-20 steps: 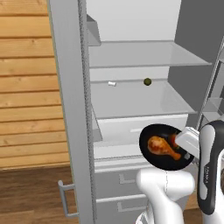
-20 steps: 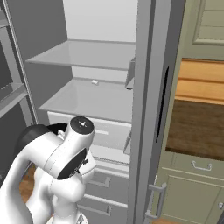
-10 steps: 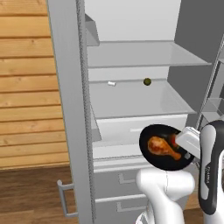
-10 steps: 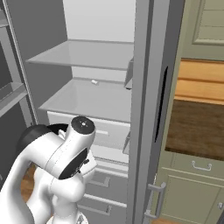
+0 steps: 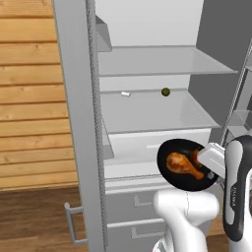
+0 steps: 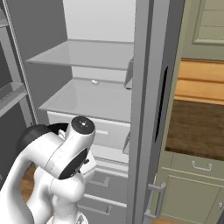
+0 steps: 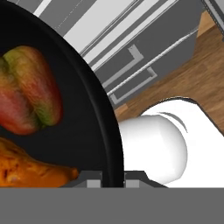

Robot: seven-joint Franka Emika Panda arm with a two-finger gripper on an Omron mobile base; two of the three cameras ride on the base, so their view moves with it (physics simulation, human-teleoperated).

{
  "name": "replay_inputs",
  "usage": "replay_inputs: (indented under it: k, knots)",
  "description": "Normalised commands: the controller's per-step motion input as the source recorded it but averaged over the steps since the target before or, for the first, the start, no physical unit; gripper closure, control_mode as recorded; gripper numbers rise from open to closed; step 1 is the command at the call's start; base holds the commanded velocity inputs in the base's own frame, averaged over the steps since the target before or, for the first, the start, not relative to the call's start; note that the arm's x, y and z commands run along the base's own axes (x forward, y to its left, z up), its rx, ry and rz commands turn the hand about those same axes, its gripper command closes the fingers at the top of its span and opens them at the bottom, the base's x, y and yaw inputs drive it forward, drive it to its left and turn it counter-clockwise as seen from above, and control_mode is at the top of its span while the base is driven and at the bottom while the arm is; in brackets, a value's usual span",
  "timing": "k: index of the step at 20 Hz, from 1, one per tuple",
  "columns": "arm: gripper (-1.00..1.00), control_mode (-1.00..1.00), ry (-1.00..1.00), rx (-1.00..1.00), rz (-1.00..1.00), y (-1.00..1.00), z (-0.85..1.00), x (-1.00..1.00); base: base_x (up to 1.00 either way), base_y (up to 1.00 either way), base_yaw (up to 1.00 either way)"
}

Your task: Pick the chicken drumstick and bell pepper from their plates and place them in the bowl. Then put the bowl in the fridge.

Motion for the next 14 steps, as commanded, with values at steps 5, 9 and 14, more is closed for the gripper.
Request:
replay_inputs:
  k: [5,9,14]
  knots:
    - [1.00,-1.00,0.00,-0.06,-0.15,0.38,-0.04,0.76,0.00,0.00,0.00]
    - [1.00,-1.00,0.00,-0.03,-0.22,0.60,0.11,0.95,0.00,0.00,0.00]
    - [1.00,-1.00,0.04,0.00,-0.12,0.25,0.44,0.90,0.00,0.00,0.00]
